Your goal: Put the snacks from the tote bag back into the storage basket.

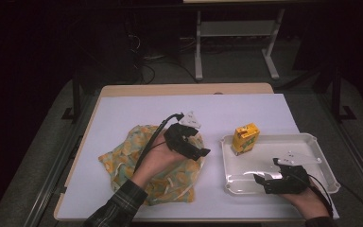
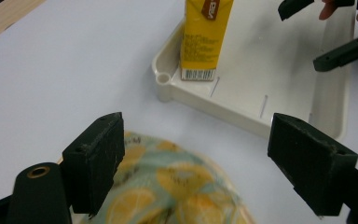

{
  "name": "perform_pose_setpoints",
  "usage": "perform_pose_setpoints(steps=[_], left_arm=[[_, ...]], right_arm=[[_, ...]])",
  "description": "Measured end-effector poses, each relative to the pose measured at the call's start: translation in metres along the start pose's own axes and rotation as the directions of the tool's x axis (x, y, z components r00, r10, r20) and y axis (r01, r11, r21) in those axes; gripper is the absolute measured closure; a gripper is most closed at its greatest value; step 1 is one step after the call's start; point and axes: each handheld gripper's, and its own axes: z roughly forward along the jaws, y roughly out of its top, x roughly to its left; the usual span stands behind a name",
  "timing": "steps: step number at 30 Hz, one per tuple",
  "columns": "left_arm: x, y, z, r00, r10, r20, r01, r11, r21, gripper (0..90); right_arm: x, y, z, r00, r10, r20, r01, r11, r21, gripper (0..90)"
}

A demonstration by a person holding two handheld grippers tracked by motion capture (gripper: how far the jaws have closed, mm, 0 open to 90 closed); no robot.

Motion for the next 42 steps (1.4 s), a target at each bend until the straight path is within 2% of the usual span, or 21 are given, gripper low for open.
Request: perform_pose_setpoints(steps=[5, 6, 12, 16, 18, 23, 24, 27, 28, 30, 32, 33, 34, 38, 40, 41, 42], left_arm=[[0.003, -0.020, -0.017, 0.9998, -0.011, -0.015, 0.011, 0.9999, 0.001, 18.4], [0.003, -0.020, -0.017, 0.9998, -0.011, -0.015, 0.011, 0.9999, 0.001, 18.4], [0.005, -0.041, -0.037, 0.9988, -0.024, -0.042, 0.023, 0.9993, -0.030, 19.0], [0.007, -0.050, -0.045, 0.9979, -0.027, -0.058, 0.026, 0.9994, -0.023, 19.0], [0.009, -0.061, -0.055, 0.9970, -0.032, -0.071, 0.031, 0.9993, -0.020, 18.8], [0.013, -0.077, -0.069, 0.9942, -0.060, -0.089, 0.056, 0.9974, -0.045, 18.8], [0.017, -0.085, -0.077, 0.9924, -0.065, -0.105, 0.060, 0.9972, -0.045, 18.8], [0.019, -0.093, -0.084, 0.9897, -0.083, -0.117, 0.076, 0.9954, -0.057, 18.9], [0.021, -0.101, -0.092, 0.9869, -0.099, -0.128, 0.091, 0.9940, -0.061, 18.8], [0.023, -0.105, -0.096, 0.9866, -0.099, -0.130, 0.092, 0.9940, -0.059, 18.8], [0.025, -0.111, -0.102, 0.9835, -0.114, -0.141, 0.105, 0.9924, -0.064, 18.7], [0.025, -0.115, -0.105, 0.9818, -0.120, -0.148, 0.111, 0.9917, -0.066, 18.5], [0.025, -0.119, -0.107, 0.9801, -0.124, -0.155, 0.114, 0.9911, -0.069, 18.5], [0.024, -0.137, -0.121, 0.9715, -0.157, -0.178, 0.147, 0.9867, -0.070, 17.2], [0.024, -0.140, -0.125, 0.9699, -0.159, -0.184, 0.149, 0.9865, -0.069, 16.7], [0.023, -0.146, -0.131, 0.9623, -0.183, -0.201, 0.170, 0.9821, -0.081, 14.9], [0.023, -0.146, -0.131, 0.9623, -0.183, -0.201, 0.170, 0.9821, -0.081, 14.4]], right_arm=[[0.001, -0.001, 0.000, 1.0000, -0.001, 0.005, 0.001, 1.000, 0.001, 6.0], [0.001, -0.001, 0.000, 1.0000, -0.001, 0.005, 0.001, 1.000, 0.001, 6.0], [0.002, -0.001, 0.000, 1.0000, -0.004, 0.008, 0.004, 1.000, 0.007, 6.0], [0.003, -0.001, 0.000, 1.0000, -0.003, 0.008, 0.003, 1.000, 0.011, 6.0], [0.003, -0.001, 0.001, 1.0000, -0.005, 0.008, 0.005, 1.000, 0.015, 6.1], [0.003, -0.001, 0.000, 1.0000, -0.004, 0.002, 0.004, 1.000, 0.024, 11.9], [0.003, -0.001, 0.001, 1.0000, -0.006, -0.005, 0.006, 1.000, 0.028, 13.0], [0.004, -0.001, 0.002, 1.0000, -0.005, -0.008, 0.006, 0.999, 0.033, 13.3], [0.004, 0.000, 0.002, 0.9999, -0.011, -0.008, 0.011, 0.999, 0.036, 13.6], [0.004, 0.001, 0.002, 0.9999, -0.008, -0.009, 0.009, 0.999, 0.041, 14.2], [0.004, 0.002, 0.003, 0.9999, -0.008, -0.006, 0.009, 0.998, 0.057, 15.7], [0.004, 0.005, 0.002, 0.9999, -0.012, 0.006, 0.011, 0.998, 0.057, 20.4], [0.004, 0.005, 0.002, 0.9999, -0.012, 0.006, 0.011, 0.998, 0.057, 20.4], [0.001, 0.013, 0.001, 0.9998, 0.021, -0.005, -0.021, 0.999, 0.050, 33.7], [0.000, 0.014, 0.003, 0.9998, 0.018, -0.006, -0.017, 0.998, 0.055, 36.2], [0.000, 0.018, 0.006, 0.9998, 0.014, -0.013, -0.013, 0.998, 0.068, 43.7], [0.000, 0.018, 0.006, 0.9998, 0.014, -0.013, -0.013, 0.998, 0.068, 43.7]])
